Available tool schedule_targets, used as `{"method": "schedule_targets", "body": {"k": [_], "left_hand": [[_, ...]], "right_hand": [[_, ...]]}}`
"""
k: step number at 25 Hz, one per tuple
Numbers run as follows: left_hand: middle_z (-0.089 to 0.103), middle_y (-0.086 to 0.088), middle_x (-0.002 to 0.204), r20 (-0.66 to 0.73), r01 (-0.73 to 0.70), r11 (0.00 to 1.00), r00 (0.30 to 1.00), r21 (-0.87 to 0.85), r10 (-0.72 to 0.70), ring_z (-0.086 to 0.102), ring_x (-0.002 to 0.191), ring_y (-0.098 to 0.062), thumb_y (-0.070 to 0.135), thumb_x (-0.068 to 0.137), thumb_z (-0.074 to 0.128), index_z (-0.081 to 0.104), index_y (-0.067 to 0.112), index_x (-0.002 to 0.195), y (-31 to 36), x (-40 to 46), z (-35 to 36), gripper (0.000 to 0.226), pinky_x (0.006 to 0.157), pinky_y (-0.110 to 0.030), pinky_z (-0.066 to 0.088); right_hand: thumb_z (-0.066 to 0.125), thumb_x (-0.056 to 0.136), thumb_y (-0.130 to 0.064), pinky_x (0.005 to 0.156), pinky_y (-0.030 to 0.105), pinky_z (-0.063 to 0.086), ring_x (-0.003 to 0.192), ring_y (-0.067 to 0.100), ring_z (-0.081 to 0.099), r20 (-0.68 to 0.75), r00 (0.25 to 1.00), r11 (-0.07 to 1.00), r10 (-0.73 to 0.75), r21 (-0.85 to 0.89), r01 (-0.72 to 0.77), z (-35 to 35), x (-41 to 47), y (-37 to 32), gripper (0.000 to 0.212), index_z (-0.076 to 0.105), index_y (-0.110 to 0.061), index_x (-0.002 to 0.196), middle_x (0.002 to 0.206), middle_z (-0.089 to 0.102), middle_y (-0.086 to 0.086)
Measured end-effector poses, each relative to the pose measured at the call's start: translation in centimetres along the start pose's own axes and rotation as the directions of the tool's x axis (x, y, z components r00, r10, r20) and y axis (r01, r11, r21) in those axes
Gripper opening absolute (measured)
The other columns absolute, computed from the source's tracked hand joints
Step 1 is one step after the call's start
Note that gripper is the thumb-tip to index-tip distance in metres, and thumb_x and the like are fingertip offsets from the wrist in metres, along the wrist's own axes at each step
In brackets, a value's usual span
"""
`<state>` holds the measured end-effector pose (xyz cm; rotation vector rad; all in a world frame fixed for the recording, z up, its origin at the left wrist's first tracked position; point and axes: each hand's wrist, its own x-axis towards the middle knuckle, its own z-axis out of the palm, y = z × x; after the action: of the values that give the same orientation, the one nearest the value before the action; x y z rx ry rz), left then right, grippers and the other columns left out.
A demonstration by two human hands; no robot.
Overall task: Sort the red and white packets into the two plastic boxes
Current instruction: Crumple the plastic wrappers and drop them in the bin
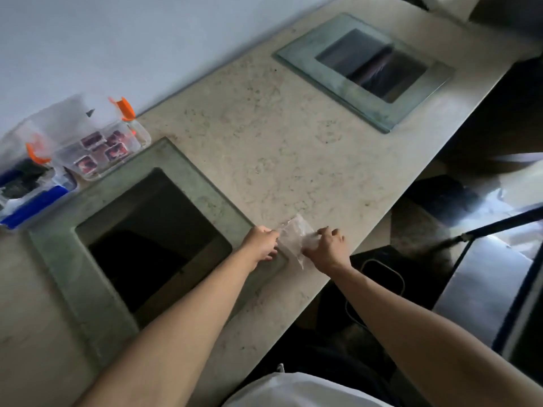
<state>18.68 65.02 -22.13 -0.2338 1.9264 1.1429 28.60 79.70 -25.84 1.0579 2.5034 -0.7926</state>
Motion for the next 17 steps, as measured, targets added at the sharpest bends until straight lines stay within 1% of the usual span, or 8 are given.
{"method": "schedule_targets", "body": {"k": [3,6,8,9,10,13,15,17], "left_hand": [[0.065,-0.014,0.088,0.006,0.028,1.000,1.000,-0.013,-0.028,0.066,0.084,-0.030,0.023,0.097,0.051,0.057,0.012,0.083,-0.3,0.0,1.3,0.020,0.085,-0.044,0.057],[0.065,-0.014,0.087,0.010,0.038,0.999,0.999,-0.010,-0.038,0.065,0.076,-0.029,0.019,0.097,0.051,0.056,0.011,0.082,-0.7,0.2,1.9,0.018,0.074,-0.038,0.055],[0.063,-0.012,0.083,-0.006,0.018,0.999,1.000,-0.028,-0.018,0.065,0.072,-0.027,0.013,0.093,0.051,0.056,0.011,0.092,-1.1,0.4,2.1,0.006,0.073,-0.038,0.054],[0.062,-0.011,0.082,-0.010,0.013,0.999,1.000,-0.047,-0.013,0.065,0.072,-0.026,0.011,0.092,0.053,0.053,0.011,0.102,-1.4,0.3,2.1,0.010,0.075,-0.040,0.055],[0.061,-0.010,0.080,-0.004,0.009,0.998,1.000,-0.068,-0.010,0.065,0.071,-0.026,0.009,0.090,0.055,0.050,0.011,0.112,-1.8,0.2,2.3,0.023,0.075,-0.040,0.055],[0.061,-0.009,0.084,0.062,-0.015,0.989,0.998,-0.147,0.024,0.063,0.080,-0.024,0.011,0.087,0.066,0.045,0.005,0.133,-2.6,-1.1,2.5,0.051,0.069,-0.038,0.054],[0.064,-0.010,0.096,0.157,-0.003,0.982,0.987,-0.189,0.034,0.062,0.095,-0.028,0.013,0.086,0.072,0.044,0.010,0.137,-2.9,-2.2,2.6,0.058,0.073,-0.040,0.054],[0.068,-0.014,0.102,0.294,0.020,0.977,0.955,-0.214,0.045,0.065,0.093,-0.030,0.011,0.086,0.073,0.053,0.007,0.127,-3.0,-3.2,3.1,0.045,0.078,-0.046,0.056]], "right_hand": [[0.078,0.078,-0.036,0.101,0.038,0.041,0.120,0.033,0.052,-0.020,1.000,0.994,-0.024,0.107,0.026,1.0,-0.6,0.8,0.069,0.048,-0.012,0.135,0.130,0.056,0.013],[0.072,0.081,-0.027,0.084,0.032,0.050,0.103,0.026,0.064,-0.020,1.000,0.975,-0.009,0.223,0.014,1.3,-1.2,1.4,0.029,0.067,-0.019,0.108,0.110,0.068,0.007],[0.068,0.083,-0.022,0.077,0.029,0.052,0.090,0.021,0.067,-0.019,1.000,0.942,-0.010,0.334,0.016,1.0,-1.8,1.8,0.008,0.072,-0.019,0.091,0.093,0.070,-0.001],[0.069,0.084,-0.019,0.074,0.028,0.053,0.085,0.018,0.068,-0.013,1.000,0.910,-0.001,0.414,0.006,0.8,-2.2,2.0,0.005,0.072,-0.018,0.088,0.089,0.071,-0.002],[0.070,0.085,-0.016,0.072,0.028,0.053,0.081,0.015,0.068,0.011,1.000,0.859,0.012,0.512,-0.015,0.6,-2.8,2.4,0.005,0.073,-0.015,0.089,0.088,0.072,-0.001],[0.064,0.089,-0.001,0.070,0.035,0.054,0.075,0.022,0.070,0.100,0.995,0.609,-0.013,0.790,-0.071,-0.4,-5.2,3.5,0.006,0.069,-0.003,0.093,0.088,0.074,0.011],[0.060,0.089,0.003,0.064,0.032,0.055,0.070,0.024,0.070,0.083,0.997,0.546,0.002,0.835,-0.070,-1.0,-7.4,4.5,0.011,0.068,0.003,0.097,0.084,0.072,0.013],[0.063,0.087,0.003,0.060,0.032,0.055,0.064,0.024,0.068,0.049,0.998,0.527,0.027,0.848,-0.056,-1.4,-9.6,5.8,0.010,0.069,0.002,0.095,0.080,0.071,0.013]]}}
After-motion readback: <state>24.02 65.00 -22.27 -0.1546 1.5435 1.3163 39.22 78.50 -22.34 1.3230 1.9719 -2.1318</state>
